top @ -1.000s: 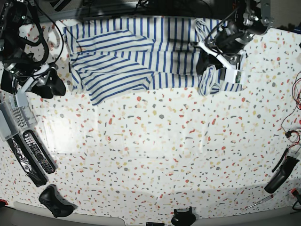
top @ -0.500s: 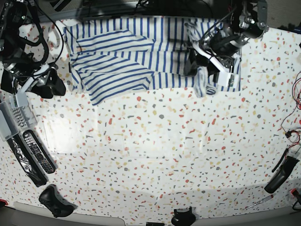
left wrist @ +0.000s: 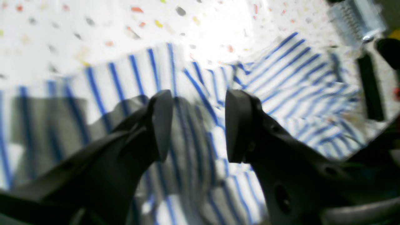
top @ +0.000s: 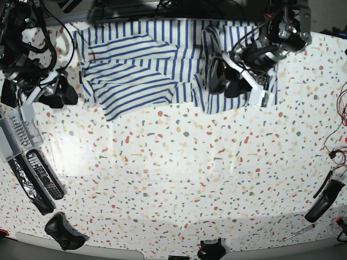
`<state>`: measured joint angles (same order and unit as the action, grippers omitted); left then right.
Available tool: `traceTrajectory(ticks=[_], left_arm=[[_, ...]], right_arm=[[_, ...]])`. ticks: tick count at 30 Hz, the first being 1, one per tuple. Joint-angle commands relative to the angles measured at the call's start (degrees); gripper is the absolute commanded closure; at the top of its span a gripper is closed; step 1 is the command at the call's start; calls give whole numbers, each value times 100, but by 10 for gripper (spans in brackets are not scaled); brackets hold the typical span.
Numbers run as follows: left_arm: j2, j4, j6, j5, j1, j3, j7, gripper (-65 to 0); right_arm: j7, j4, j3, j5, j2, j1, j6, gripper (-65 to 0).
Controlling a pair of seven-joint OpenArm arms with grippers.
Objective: Layout the t-shirt on the table in an organized manner, then fold the t-shirt properly
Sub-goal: 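Grasp the shirt's side section with the left gripper and fold it inward, then move the right gripper to the shirt's other side section and grasp it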
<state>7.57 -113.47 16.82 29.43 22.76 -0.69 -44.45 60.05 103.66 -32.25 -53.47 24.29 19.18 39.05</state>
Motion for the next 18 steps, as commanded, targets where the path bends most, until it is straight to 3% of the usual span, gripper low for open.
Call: traceTrajectory(ticks=[1, 3, 8, 18], left_arm=[[83, -101, 42, -48, -63, -2, 122, -252], [269, -101, 37, -348, -107, -2, 144, -252], [693, -101, 26, -584, -98, -195, 369, -252], [691, -101, 31, -348, -98, -946, 407, -252]], right_arm=[[81, 96, -74, -249, 96, -42, 59, -295], [415, 96, -188, -461, 98, -42, 68, -295], [411, 94, -623, -310, 129, 79, 95, -295], [411, -70, -455, -267, 216, 562, 95, -295]])
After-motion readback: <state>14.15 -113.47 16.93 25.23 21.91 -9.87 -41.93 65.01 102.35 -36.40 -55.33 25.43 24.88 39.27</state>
